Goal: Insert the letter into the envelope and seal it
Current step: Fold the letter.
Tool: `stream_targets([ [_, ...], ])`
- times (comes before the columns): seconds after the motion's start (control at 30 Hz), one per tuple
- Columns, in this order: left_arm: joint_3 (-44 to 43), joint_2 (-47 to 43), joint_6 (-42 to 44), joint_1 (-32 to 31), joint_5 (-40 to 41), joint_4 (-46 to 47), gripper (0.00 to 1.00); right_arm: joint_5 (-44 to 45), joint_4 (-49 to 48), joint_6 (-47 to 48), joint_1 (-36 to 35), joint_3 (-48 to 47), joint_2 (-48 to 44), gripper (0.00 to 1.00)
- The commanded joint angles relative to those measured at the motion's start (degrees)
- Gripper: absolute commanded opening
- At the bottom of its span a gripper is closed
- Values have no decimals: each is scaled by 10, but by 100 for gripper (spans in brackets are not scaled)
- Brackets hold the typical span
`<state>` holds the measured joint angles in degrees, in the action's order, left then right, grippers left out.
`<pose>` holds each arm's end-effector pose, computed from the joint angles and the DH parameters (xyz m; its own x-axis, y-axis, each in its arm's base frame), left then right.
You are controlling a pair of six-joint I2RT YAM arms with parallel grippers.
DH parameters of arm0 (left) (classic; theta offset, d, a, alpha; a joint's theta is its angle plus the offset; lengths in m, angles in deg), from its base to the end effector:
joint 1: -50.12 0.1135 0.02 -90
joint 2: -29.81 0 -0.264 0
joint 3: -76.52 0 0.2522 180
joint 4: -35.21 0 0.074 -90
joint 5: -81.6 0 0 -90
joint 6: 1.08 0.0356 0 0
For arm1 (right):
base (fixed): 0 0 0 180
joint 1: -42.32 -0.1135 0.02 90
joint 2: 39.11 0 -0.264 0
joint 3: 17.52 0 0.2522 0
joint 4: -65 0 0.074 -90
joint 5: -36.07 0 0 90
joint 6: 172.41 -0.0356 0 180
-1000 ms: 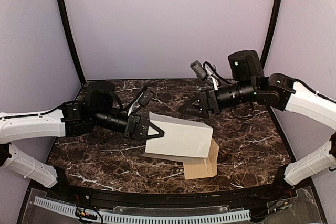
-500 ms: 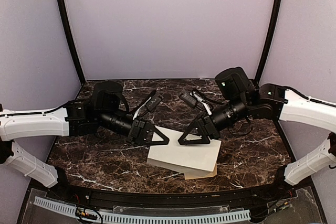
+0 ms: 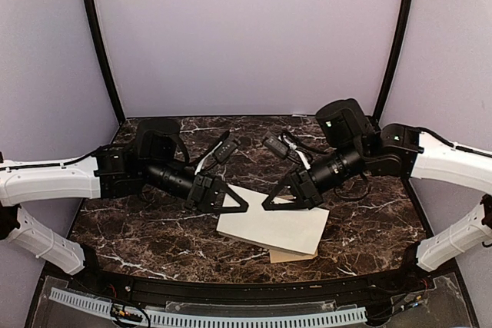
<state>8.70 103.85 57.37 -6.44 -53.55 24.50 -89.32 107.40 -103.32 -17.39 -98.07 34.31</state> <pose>0.1404 -0.2584 0.3111 -0.6402 0.2999 -0.7072 0.7361 -0.0240 -0.6765 0.1229 0.2513 0.3383 -0.6084 -0.4647 -0.6433 -0.7764 0.1807 0.6038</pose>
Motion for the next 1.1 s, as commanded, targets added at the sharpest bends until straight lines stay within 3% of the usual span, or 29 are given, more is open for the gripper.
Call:
stream_targets([
  [0.0, -20, -5, 18, -4, 11, -7, 0, 1, -20, -3, -8, 7, -16, 0],
  [0.03, -21, -7, 19, -4, 18, -12, 0, 11, -19, -6, -8, 8, -19, 0],
  [0.1, -26, -13, 23, -5, 50, -23, 13, 50, -15, -13, -8, 7, -25, 0],
  [0.17, -26, -26, 27, -4, 107, -42, 41, 108, -10, -28, -8, 8, -35, 0],
  [0.3, -26, -61, 24, -3, 257, -78, 62, 185, -23, -63, 3, 30, -64, 0],
  [0.37, -21, -82, 13, 0, 310, -82, 69, 208, -36, -83, 15, 44, -81, 0],
  [0.43, -11, -105, -11, 4, 366, -75, 72, 243, -48, -108, 26, 58, -100, 0],
  [0.57, 13, -134, -64, 6, 386, -38, 74, 303, -96, -157, 44, 87, -130, 0],
  [0.67, 48, -134, -106, 7, 361, 53, 74, 337, -153, -192, 44, 104, -149, 0],
  [0.87, 60, -68, -183, -3, 275, 188, 72, 325, -323, -222, 31, 149, -184, 0],
  [1.07, 35, 1, -224, -19, 219, 301, 72, 309, -358, -212, 20, 145, -183, 0],
])
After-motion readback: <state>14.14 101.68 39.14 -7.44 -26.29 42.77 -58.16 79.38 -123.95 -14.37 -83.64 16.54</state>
